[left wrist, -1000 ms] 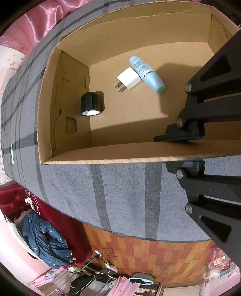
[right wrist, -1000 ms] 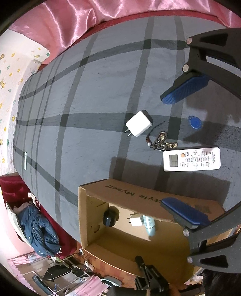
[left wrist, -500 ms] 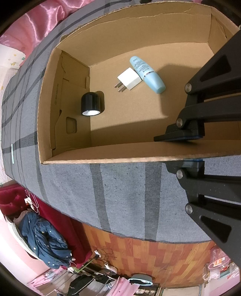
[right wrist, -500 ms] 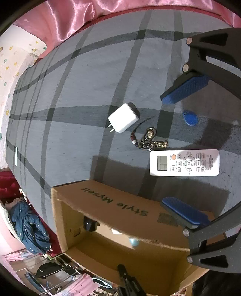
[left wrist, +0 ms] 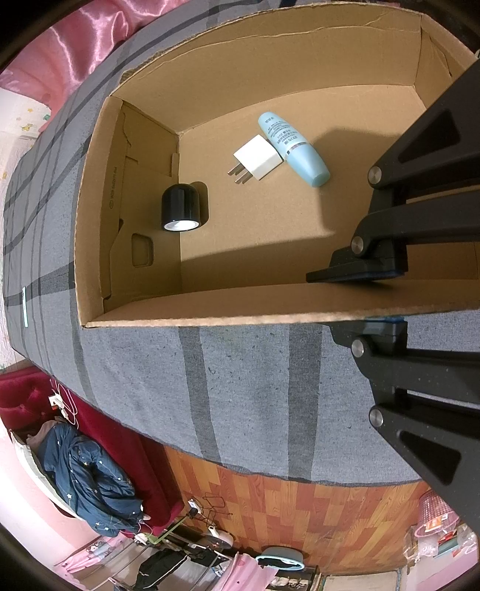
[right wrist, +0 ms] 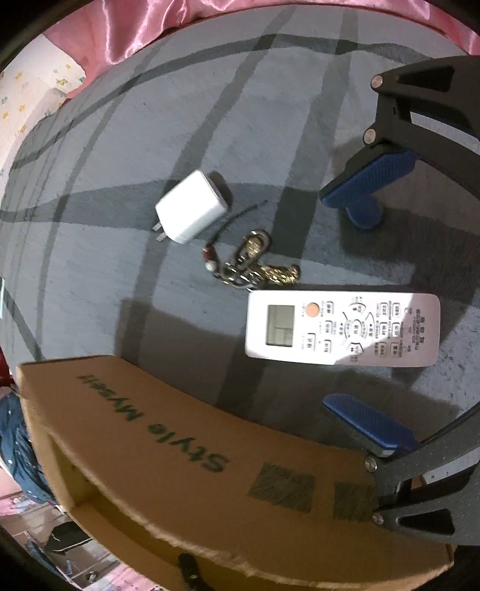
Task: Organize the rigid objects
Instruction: 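Grasp the white remote control with the right gripper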
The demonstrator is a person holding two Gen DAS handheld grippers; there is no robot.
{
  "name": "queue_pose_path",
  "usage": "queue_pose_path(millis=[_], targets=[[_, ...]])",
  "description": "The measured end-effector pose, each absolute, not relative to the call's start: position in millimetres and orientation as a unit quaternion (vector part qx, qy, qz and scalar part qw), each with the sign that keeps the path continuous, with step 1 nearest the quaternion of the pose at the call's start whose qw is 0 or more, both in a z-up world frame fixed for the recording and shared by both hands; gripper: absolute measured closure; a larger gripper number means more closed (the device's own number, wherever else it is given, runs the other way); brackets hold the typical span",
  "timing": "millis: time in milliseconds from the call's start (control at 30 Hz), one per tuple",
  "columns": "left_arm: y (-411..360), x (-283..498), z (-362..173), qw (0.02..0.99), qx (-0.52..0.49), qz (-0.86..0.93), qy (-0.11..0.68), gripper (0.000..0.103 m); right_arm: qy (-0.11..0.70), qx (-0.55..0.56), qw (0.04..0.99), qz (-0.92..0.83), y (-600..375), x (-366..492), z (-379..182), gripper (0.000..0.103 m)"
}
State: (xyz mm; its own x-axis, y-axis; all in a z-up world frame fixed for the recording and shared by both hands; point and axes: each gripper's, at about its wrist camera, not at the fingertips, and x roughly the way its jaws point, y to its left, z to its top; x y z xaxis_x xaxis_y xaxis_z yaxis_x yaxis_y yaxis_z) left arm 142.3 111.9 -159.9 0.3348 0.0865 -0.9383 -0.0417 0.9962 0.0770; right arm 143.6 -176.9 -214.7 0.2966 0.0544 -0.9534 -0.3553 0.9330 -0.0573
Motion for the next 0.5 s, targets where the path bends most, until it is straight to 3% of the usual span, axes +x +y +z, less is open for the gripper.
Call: queue_pose_path(millis=[233,400,500], targets=[[112,142,-160,0.817,0.019,0.039,0.575,0.089,0.598,-0.113,0.783,0.129,-180,144,-234,0.005],[112,142,-160,0.817,0.019,0.039,0.575,0.089,0.612,-0.093,0.773,0.137,-182,144,-238,0.031],[112,142,-160,0.817,0.02,0.039,0.575,0.089,0.634,-0.083,0.755,0.145,-180,148,-247,0.04]])
